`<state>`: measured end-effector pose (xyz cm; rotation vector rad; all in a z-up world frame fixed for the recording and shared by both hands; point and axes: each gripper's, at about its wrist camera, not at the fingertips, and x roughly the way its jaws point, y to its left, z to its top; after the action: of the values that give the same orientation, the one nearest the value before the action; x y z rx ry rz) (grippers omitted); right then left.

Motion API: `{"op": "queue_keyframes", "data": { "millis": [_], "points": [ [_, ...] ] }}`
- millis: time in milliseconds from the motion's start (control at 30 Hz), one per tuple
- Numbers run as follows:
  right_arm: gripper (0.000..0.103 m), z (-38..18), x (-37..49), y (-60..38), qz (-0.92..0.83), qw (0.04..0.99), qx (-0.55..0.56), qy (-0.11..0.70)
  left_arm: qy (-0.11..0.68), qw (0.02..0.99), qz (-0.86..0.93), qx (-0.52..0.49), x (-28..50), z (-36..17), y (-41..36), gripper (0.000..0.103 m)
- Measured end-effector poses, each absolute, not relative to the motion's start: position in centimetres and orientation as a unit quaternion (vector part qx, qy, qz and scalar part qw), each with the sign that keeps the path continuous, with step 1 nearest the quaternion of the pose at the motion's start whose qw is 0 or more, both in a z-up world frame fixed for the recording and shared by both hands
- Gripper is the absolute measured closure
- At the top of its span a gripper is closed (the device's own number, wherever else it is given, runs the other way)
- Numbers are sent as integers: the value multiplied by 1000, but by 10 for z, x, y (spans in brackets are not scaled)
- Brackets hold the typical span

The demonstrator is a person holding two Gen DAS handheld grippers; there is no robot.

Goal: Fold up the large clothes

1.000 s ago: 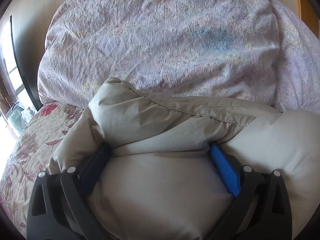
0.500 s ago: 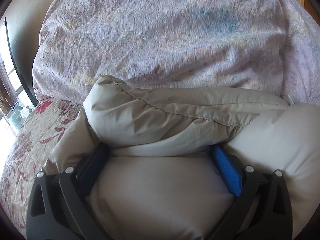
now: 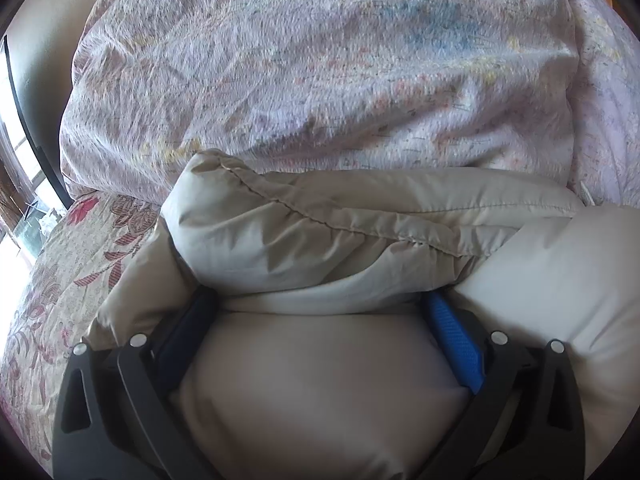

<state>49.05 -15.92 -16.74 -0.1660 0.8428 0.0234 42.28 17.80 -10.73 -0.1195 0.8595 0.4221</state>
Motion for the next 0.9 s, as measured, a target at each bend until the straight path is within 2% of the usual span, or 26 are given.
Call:
{"op": "queue_keyframes", "data": {
  "millis": [900],
  "points": [
    [23, -164, 489, -163, 14, 912, -72, 404, 414, 885, 204, -57, 421, -105, 178, 2]
  ]
}}
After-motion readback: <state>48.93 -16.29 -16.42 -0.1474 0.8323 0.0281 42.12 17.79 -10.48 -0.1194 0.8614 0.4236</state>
